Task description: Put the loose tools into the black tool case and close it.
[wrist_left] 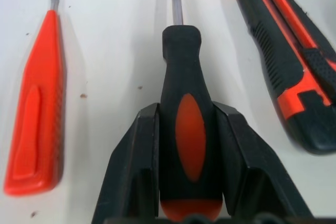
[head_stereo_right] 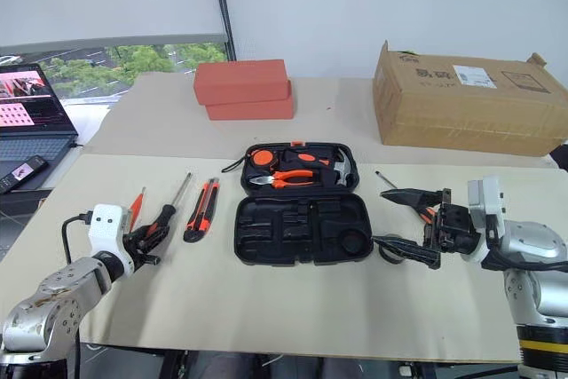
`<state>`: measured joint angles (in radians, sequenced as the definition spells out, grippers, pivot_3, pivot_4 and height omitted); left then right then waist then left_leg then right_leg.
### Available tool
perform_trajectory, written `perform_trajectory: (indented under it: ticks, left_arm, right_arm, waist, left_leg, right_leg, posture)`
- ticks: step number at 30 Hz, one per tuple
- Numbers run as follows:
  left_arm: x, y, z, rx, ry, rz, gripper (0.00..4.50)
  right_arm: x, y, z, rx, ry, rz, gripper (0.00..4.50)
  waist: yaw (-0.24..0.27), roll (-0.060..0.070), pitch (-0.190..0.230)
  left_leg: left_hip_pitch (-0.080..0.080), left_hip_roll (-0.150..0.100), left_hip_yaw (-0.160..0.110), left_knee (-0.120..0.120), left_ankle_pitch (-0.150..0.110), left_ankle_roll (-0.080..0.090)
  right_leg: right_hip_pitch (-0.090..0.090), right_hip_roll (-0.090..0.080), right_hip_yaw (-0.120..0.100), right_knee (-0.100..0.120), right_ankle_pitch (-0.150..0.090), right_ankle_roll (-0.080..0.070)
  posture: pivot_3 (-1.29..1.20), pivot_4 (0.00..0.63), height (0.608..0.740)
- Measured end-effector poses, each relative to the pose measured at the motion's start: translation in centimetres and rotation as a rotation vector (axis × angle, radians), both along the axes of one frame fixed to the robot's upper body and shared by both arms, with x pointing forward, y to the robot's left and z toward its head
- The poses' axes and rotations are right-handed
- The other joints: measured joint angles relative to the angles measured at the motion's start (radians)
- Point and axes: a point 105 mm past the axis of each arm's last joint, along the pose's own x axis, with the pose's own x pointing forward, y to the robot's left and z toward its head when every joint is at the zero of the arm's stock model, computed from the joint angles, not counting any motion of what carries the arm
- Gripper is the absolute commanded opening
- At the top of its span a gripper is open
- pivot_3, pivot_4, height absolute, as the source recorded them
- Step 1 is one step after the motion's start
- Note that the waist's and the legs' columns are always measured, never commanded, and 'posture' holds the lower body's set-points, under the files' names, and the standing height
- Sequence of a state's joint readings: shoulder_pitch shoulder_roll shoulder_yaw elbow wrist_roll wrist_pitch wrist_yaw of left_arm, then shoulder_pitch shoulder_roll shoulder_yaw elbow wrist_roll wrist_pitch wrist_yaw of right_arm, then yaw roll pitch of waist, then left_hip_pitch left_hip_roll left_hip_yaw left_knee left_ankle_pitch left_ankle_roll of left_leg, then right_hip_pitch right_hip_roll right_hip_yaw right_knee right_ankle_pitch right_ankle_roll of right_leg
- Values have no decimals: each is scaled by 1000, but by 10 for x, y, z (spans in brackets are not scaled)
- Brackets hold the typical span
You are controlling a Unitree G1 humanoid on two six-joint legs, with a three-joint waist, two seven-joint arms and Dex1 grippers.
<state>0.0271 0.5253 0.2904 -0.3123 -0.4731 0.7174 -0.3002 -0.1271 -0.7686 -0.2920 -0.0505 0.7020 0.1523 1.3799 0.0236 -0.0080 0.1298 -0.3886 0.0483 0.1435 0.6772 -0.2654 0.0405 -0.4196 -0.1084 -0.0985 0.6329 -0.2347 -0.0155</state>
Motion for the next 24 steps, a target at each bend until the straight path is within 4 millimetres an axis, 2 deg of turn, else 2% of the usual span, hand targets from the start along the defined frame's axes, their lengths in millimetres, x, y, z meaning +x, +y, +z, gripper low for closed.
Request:
perform_trajectory:
  ticks: [3,5,6,9,11,13,14,18,21,24]
  left_arm:
    - [13,0,30,-6,-141,-13,954]
    - [22,-2,60,-5,-264,-49,954]
    - [27,-9,77,14,-327,-120,954]
    - [30,-38,102,109,-403,-361,954]
    - [31,-64,98,188,-403,-551,954]
    - [33,-86,86,250,-368,-721,954]
    - [33,-90,83,263,-360,-756,954]
    - [38,-127,79,359,-360,-1017,954]
    - [38,-150,73,371,-351,-1140,954]
    - [45,-156,58,381,-306,-1158,954]
  right_arm:
    - [-1,-2,0,23,15,-13,4500]
    - [-2,-5,0,33,21,-33,4500]
    - [-1,-7,1,36,19,-52,4500]
    - [-2,-10,2,38,16,-78,4500]
    - [-4,-13,-2,39,31,-97,4500]
    - [-4,-14,-2,40,30,-120,4500]
    - [-5,-14,-1,39,26,-123,4500]
    - [-9,-13,1,36,7,-165,4500]
    - [-15,-18,-1,31,10,-210,4500]
    - [-20,-27,-6,26,30,-259,4500]
  waist:
    - [4,-1,0]
    - [8,-1,0]
    - [10,-1,0]
    - [13,0,0]
    - [14,0,0]
    - [14,0,0]
    - [13,0,0]
    - [14,-1,0]
    - [14,-1,0]
    - [10,-1,1]
  left_leg:
    - [0,0,0,0,0,0]
    - [0,0,0,0,0,1]
    - [0,0,0,1,0,1]
    - [1,-1,1,0,0,0]
    - [0,-2,2,0,0,0]
    - [-1,-2,3,0,0,0]
    - [-1,-2,2,0,0,0]
    - [-1,-1,2,1,1,0]
    - [-1,-1,3,1,1,0]
    - [-1,-1,3,1,1,0]
  right_leg:
    - [0,0,-1,0,0,0]
    - [1,0,-1,0,0,0]
    - [1,0,-2,0,0,0]
    - [1,4,-5,0,0,0]
    - [0,5,-6,0,0,0]
    - [-1,8,-6,0,0,0]
    - [-1,8,-6,0,0,0]
    - [0,10,-5,0,0,0]
    - [0,11,-4,0,0,1]
    - [-1,13,-2,0,0,1]
  posture:
    - [0,150,712]
    - [0,150,712]
    - [0,150,712]
    - [0,150,712]
    - [0,150,712]
    - [0,150,712]
    - [0,150,712]
    - [0,150,712]
    - [0,150,712]
    - [0,150,712]
